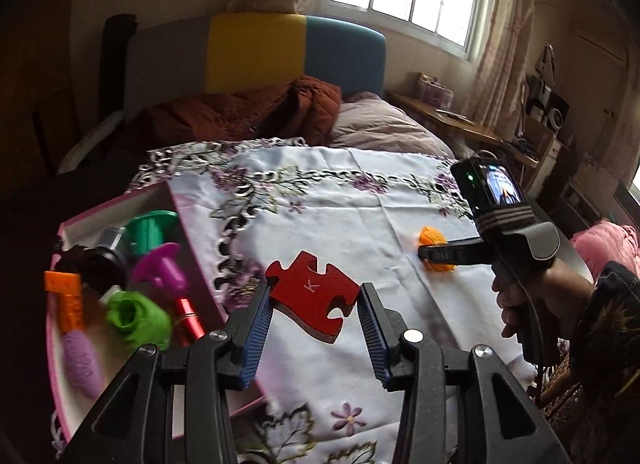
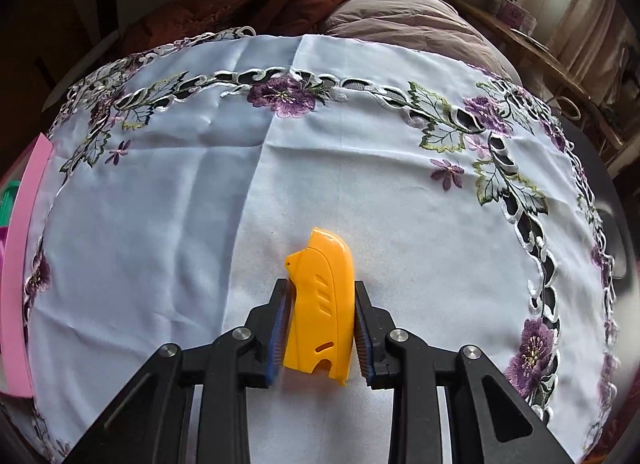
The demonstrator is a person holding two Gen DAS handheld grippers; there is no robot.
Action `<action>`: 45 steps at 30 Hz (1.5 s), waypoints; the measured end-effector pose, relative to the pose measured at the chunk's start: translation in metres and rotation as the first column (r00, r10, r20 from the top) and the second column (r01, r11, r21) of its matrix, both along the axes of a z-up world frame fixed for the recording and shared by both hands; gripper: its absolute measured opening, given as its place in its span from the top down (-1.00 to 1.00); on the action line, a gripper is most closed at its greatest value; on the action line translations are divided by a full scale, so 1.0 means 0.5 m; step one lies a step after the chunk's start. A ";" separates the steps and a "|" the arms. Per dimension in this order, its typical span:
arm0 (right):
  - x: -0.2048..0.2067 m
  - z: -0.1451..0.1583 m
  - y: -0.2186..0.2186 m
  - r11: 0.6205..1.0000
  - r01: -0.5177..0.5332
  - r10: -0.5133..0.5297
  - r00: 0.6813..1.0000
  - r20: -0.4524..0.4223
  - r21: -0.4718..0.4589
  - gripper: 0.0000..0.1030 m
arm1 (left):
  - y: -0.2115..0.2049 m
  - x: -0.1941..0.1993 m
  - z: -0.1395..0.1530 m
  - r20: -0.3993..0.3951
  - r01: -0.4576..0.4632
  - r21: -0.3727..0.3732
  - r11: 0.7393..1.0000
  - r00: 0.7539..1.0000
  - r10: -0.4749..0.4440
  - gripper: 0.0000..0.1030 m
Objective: Organize rigid objects
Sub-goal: 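Carry the red puzzle piece into the tray and open the left gripper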
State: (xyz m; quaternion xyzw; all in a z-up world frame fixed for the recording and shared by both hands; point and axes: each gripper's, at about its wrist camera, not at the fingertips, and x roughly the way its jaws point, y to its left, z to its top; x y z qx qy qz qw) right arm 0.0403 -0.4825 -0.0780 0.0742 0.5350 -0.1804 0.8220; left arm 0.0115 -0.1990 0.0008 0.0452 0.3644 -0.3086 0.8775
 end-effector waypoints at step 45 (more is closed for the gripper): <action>-0.003 0.005 0.020 0.996 -0.062 0.061 0.998 -0.020 -0.068 0.42 | 0.313 0.068 -0.083 -0.166 -0.287 -0.031 0.958 0.946 0.278 0.15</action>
